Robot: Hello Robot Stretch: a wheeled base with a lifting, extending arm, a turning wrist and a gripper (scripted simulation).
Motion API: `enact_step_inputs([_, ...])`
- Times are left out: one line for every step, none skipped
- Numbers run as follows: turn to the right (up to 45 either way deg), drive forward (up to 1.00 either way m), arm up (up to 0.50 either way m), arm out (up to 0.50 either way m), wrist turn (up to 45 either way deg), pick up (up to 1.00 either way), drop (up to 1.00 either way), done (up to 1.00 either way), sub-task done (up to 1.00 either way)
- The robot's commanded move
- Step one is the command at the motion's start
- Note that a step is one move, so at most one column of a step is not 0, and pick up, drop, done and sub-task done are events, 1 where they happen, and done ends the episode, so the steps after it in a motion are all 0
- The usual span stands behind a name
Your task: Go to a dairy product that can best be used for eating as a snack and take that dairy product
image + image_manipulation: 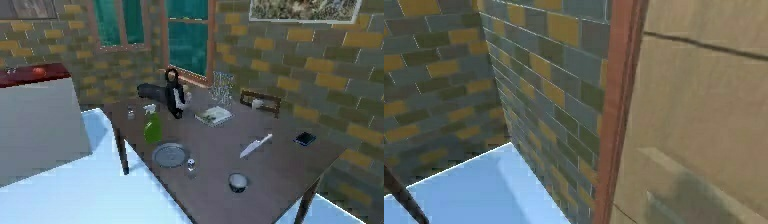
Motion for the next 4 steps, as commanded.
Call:
enact_step_inputs([-45.0, 0.0, 0.0, 0.0, 0.0, 0.0, 0.0, 0.0, 0.0])
enact_step_inputs([-24.0, 0.0, 0.0, 0.0, 0.0, 0.0, 0.0, 0.0, 0.0])
enact_step_inputs([0.0, 0.0, 0.5, 0.0, 0.0, 0.0, 0.0, 0.0, 0.0])
enact_step_inputs([0.0, 0.0, 0.38, 0.0, 0.0, 0.0, 0.0, 0.0, 0.0])
